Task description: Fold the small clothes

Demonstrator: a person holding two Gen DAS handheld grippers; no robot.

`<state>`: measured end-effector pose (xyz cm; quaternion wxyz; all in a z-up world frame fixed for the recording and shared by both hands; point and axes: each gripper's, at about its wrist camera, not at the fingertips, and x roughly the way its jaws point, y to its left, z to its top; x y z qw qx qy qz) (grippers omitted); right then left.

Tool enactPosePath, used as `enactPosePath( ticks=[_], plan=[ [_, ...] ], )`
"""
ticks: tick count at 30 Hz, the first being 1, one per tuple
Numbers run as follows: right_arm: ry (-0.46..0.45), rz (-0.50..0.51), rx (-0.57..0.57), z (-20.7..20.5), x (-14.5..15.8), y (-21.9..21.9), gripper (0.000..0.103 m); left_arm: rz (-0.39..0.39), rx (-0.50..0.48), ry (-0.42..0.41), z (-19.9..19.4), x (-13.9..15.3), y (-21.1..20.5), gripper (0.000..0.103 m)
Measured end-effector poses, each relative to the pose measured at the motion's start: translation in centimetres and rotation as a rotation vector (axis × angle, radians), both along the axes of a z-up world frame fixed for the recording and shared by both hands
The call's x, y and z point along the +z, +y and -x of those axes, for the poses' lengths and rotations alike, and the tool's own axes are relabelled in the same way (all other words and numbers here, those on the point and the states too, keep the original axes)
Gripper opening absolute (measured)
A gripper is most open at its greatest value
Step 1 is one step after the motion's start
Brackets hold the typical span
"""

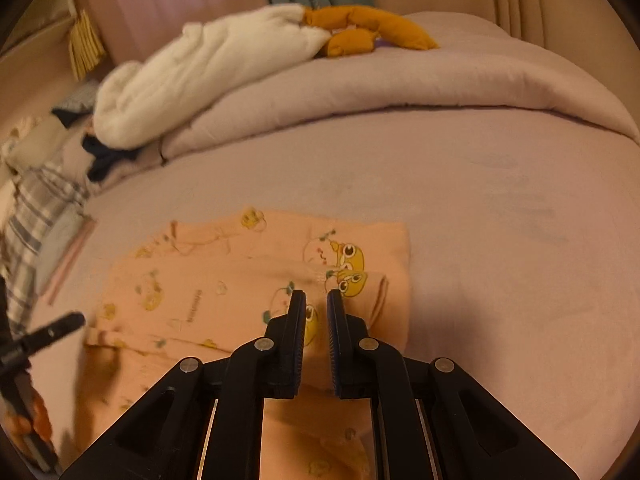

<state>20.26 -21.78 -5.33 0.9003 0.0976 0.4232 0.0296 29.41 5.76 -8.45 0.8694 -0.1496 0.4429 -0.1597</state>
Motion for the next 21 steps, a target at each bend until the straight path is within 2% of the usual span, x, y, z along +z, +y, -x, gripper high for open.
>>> enactPosePath(
  ticks=[2, 4, 7, 9, 12, 14, 18, 21],
  plan=[
    [0.045, 0.013, -0.024, -1.0, -1.5, 0.0, 0.008, -0.020, -0.026, 0.065, -1.3, -1.9, -0.4, 0.046],
    [0.083, -0.014, -0.054, -1.2, -3.1, -0.5, 0.008, -0.033, -0.030, 0.096, -1.7, -3.2, -0.3, 0.042],
    [0.068, -0.086, -0.071, -1.1, -3.7, -1.5, 0.008, 0.011, -0.020, 0.091, -1.5, -3.0, 0.6, 0.041],
    [0.072, -0.072, -0.072, -0.8, -3.2, -1.5, 0.008, 0.024, -0.007, 0.100, -1.0, -2.7, 1.1, 0.041],
    [0.035, -0.064, -0.026, 1.4, -1.5, -0.6, 0.008, 0.020, 0.002, 0.091, 1.2, -2.1, 2.0, 0.041],
    [0.020, -0.076, 0.014, 3.6, -0.6, -0.1, 0.008, 0.049, -0.001, 0.090, 3.4, -1.9, 2.8, 0.042],
    [0.034, -0.055, 0.074, 7.9, -0.5, 0.7, 0.009, 0.076, -0.015, 0.086, 7.8, -1.8, 3.8, 0.043],
    [0.040, -0.057, 0.115, 10.7, -0.7, 1.1, 0.009, 0.048, -0.037, 0.082, 11.2, -2.1, 3.9, 0.043]
  ],
)
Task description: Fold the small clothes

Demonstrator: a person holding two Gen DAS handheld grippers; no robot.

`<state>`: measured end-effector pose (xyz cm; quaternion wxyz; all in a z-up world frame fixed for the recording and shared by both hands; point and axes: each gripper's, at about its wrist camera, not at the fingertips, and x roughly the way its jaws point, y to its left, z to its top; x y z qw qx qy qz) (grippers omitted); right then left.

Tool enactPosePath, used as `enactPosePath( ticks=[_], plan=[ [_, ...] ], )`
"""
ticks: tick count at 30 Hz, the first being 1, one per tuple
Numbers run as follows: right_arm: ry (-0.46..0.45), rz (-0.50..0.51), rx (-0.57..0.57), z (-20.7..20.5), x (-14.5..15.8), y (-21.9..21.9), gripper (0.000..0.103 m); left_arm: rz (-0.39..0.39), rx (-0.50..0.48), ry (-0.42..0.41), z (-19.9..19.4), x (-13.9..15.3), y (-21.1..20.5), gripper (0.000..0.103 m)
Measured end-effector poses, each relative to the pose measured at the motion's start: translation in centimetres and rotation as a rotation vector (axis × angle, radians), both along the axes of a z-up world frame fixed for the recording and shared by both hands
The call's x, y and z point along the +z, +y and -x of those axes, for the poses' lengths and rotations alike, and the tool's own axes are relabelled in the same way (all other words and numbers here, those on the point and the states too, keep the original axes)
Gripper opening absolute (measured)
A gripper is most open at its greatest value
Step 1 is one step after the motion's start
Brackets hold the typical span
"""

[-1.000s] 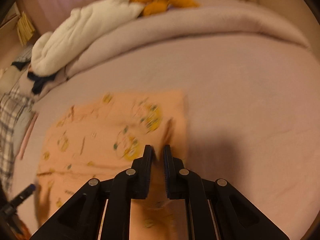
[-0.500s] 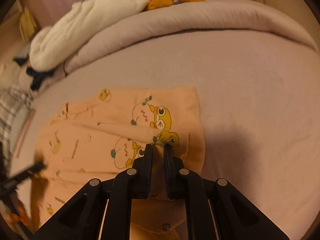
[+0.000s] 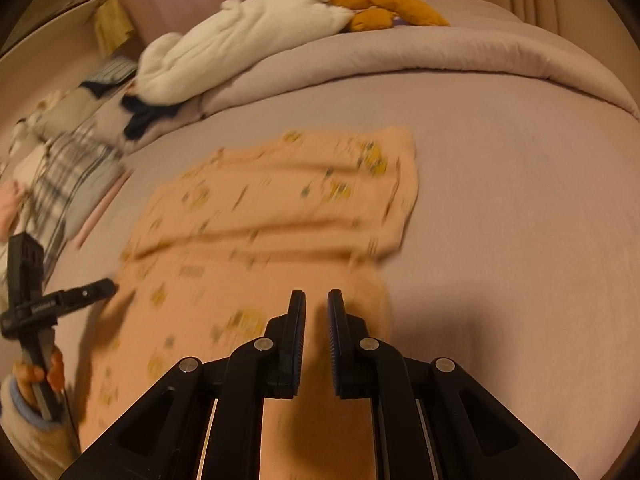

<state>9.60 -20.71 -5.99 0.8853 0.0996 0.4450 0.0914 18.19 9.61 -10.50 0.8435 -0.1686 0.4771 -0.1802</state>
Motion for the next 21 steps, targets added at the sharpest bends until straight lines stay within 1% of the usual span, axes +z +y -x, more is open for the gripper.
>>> enactPosePath(
  ticks=[3, 5, 6, 8, 10, 11, 12, 14, 21],
  plan=[
    [0.021, 0.006, 0.049, 2.5, -0.7, 1.0, 0.009, -0.025, -0.029, 0.011, 2.9, -0.8, -0.3, 0.043],
    [0.050, 0.050, 0.077, 3.5, -1.6, 1.9, 0.009, -0.041, -0.044, 0.009, 5.0, -1.3, -0.5, 0.043],
    [0.063, 0.061, 0.086, 4.1, -2.0, 2.4, 0.009, -0.055, -0.044, -0.006, 6.2, -1.4, -0.5, 0.043],
    [0.090, 0.094, 0.103, 5.7, -2.9, 3.1, 0.009, -0.058, -0.046, -0.019, 8.2, -1.7, -0.4, 0.045],
    [0.070, 0.128, 0.111, 7.1, -3.0, 3.6, 0.015, -0.063, -0.040, -0.028, 9.7, -1.9, -0.2, 0.045],
    [0.065, 0.136, 0.114, 8.0, -3.0, 3.7, 0.020, -0.061, -0.036, -0.028, 10.4, -1.9, -0.2, 0.046],
    [0.065, 0.127, 0.113, 8.5, -2.9, 3.6, 0.026, -0.048, -0.031, -0.017, 11.1, -2.0, 0.0, 0.047],
    [0.065, 0.100, 0.111, 9.6, -3.0, 3.4, 0.031, -0.024, -0.015, -0.004, 11.8, -2.2, 0.3, 0.048],
    [0.062, 0.049, 0.087, 12.7, -3.1, 2.7, 0.033, -0.004, 0.027, 0.017, 14.0, -1.9, 0.4, 0.048]
  ],
)
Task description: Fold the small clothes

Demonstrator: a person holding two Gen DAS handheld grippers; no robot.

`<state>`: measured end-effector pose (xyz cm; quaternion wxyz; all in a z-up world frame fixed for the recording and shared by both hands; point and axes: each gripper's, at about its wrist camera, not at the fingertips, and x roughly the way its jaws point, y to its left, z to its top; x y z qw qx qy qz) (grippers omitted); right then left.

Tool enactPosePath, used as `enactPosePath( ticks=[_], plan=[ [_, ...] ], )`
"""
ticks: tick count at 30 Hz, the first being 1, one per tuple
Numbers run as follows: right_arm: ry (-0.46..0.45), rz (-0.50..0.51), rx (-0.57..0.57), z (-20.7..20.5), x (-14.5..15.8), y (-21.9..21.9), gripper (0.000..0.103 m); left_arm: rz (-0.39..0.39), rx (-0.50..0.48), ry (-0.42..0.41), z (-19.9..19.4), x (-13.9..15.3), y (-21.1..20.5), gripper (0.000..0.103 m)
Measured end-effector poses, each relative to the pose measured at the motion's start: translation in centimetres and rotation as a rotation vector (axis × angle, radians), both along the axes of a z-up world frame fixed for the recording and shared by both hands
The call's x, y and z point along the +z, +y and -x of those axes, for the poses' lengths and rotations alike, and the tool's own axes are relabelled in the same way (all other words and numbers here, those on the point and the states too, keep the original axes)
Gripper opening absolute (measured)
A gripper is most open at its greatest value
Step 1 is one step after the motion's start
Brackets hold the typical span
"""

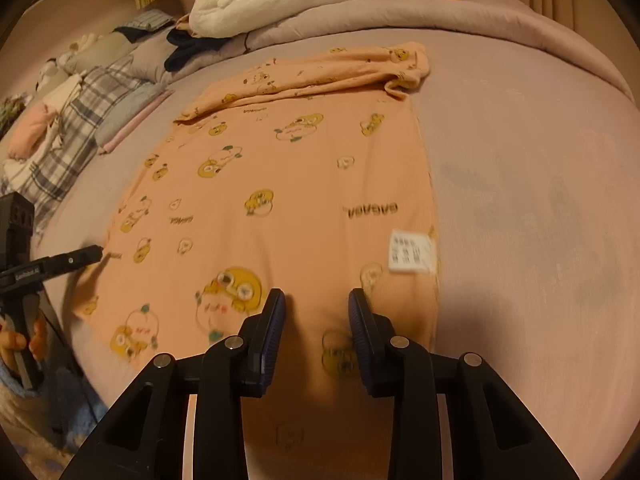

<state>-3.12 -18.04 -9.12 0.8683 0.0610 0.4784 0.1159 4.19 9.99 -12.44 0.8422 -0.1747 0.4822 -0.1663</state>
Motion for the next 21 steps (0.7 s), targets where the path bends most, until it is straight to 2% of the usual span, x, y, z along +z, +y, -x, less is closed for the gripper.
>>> enactPosePath(
  ticks=[10, 12, 13, 16, 18, 21],
  plan=[
    [0.038, -0.028, 0.005, 2.6, 0.3, 0.0, 0.035, 0.070, 0.039, 0.027, 2.2, 0.3, 1.5, 0.048],
    [0.046, -0.054, -0.002, 2.9, 0.4, -0.3, 0.035, 0.093, 0.051, 0.034, 2.6, 0.4, 2.1, 0.051],
    [0.049, -0.072, -0.009, 3.1, 0.4, -0.6, 0.035, 0.118, 0.060, 0.038, 2.7, 0.5, 2.5, 0.055],
    [0.050, -0.140, -0.041, 3.7, 0.7, -1.6, 0.035, 0.178, 0.088, 0.042, 3.3, 0.5, 3.8, 0.057],
    [0.043, -0.194, -0.075, 4.0, 0.9, -2.6, 0.042, 0.224, 0.112, 0.048, 3.4, 0.3, 4.7, 0.057],
    [0.023, -0.298, -0.152, 4.2, 1.0, -4.4, 0.045, 0.286, 0.131, 0.054, 3.3, 0.2, 5.6, 0.058]
  ],
)
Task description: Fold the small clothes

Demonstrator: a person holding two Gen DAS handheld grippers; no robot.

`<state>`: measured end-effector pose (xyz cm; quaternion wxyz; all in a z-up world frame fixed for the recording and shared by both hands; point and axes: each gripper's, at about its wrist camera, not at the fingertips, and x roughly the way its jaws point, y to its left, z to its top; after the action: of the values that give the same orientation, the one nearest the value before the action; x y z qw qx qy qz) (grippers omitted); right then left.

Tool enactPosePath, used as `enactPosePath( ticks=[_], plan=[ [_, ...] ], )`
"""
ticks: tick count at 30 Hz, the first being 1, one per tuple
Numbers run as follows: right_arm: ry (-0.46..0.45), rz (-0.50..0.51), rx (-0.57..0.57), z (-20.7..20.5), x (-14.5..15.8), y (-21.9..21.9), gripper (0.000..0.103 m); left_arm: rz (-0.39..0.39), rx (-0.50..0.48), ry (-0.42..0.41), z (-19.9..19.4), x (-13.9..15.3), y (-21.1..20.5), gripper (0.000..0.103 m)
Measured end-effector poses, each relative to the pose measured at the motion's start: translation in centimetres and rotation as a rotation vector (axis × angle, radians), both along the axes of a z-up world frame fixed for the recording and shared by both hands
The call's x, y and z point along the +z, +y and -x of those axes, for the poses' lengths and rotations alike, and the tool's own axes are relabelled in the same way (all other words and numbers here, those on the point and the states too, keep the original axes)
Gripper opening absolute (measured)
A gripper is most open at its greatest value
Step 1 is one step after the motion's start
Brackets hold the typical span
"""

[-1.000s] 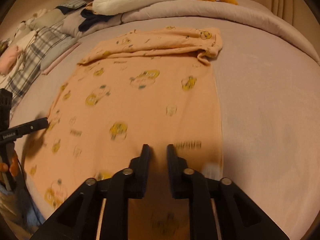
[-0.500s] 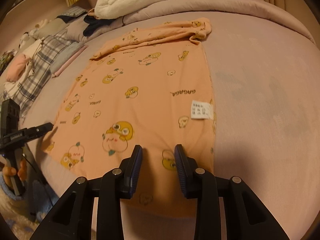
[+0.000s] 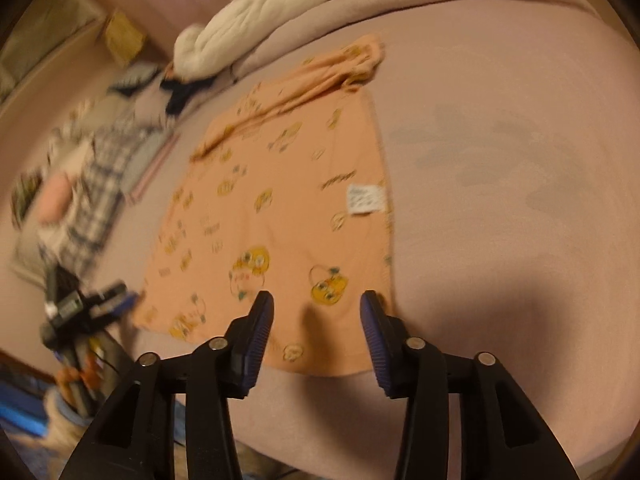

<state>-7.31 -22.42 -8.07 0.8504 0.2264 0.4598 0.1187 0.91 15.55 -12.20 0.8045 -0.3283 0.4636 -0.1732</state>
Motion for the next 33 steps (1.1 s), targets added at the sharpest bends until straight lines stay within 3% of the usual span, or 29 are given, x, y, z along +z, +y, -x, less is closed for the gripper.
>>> enactPosePath(
  ticks=[3, 9, 33],
  plan=[
    [-0.001, -0.082, -0.053, 0.0, -0.2, -1.5, 0.046, 0.014, 0.006, -0.001, -0.3, 0.1, 0.3, 0.058],
    [0.051, -0.151, -0.073, -0.8, -1.7, -2.9, 0.047, 0.027, -0.012, 0.011, -0.8, -0.3, 0.1, 0.058],
    [0.071, -0.217, 0.081, -7.0, -2.6, -1.2, 0.047, 0.079, -0.129, 0.001, -6.9, -1.1, -2.8, 0.059]
  ],
)
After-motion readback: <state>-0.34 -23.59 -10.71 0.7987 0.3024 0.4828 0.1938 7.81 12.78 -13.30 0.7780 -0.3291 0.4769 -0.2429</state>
